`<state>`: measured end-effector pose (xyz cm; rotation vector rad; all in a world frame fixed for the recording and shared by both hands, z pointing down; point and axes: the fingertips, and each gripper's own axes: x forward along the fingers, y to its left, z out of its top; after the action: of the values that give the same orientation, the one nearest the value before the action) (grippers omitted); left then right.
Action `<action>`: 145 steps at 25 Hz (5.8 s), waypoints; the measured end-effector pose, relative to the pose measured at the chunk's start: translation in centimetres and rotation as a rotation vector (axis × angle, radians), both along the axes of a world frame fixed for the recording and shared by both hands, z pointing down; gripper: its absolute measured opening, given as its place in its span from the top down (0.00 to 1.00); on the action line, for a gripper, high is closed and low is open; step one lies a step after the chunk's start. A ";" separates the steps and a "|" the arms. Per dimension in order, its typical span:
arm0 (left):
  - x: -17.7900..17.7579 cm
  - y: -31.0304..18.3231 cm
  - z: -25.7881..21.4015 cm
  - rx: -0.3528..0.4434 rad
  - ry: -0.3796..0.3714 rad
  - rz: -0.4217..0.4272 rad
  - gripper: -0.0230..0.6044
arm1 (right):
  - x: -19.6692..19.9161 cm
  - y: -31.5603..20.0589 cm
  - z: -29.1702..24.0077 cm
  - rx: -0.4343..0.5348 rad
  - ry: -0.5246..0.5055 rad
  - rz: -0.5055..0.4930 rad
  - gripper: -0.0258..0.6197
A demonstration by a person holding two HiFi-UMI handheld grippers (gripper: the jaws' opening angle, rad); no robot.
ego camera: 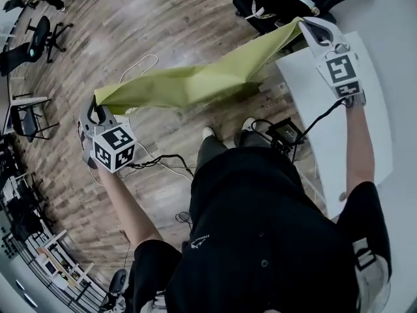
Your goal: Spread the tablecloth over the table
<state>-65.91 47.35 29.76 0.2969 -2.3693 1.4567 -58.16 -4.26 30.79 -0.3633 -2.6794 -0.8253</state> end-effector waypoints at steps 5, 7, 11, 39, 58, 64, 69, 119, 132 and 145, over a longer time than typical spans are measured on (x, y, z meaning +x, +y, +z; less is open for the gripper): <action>3.1 1.3 -1.2 0.008 -0.011 -0.079 0.95 | -1.8 -0.9 -2.8 -0.012 -0.052 -0.023 0.95; 4.2 1.6 -1.6 0.017 -0.015 -0.096 0.95 | -1.5 -1.7 -3.4 -0.009 -0.059 -0.011 0.95; 5.1 0.4 -0.2 0.028 -0.017 -0.091 0.95 | -0.1 -4.8 -2.3 -0.011 -0.073 0.048 0.95; 19.1 -20.2 0.5 0.154 -0.010 0.183 0.95 | 24.1 -27.8 -4.3 0.027 -0.080 0.415 0.95; 31.3 -26.3 2.4 0.197 -0.004 0.023 0.95 | 27.7 -34.8 0.0 0.071 -0.029 0.262 0.95; 30.9 -26.5 3.9 0.232 0.027 0.045 0.95 | 27.5 -35.5 0.9 0.084 -0.008 0.304 0.95; 31.2 -29.0 4.8 0.254 0.072 0.082 0.95 | 28.9 -37.0 0.8 0.117 0.017 0.322 0.95; 39.7 -51.5 4.3 0.131 -0.001 -0.186 0.95 | 21.0 -68.0 4.1 0.064 -0.030 0.221 0.95; 42.5 -55.3 1.6 0.110 -0.020 -0.170 0.95 | 26.4 -74.4 -1.1 0.067 -0.092 0.334 0.95; 46.2 -56.2 -0.8 0.103 -0.040 -0.147 0.95 | 32.4 -77.7 -6.7 0.078 -0.166 0.412 0.95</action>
<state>-19.70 -8.85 29.00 0.1169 -2.4463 1.2883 -25.80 -81.99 24.05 0.2811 -2.7168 -0.8546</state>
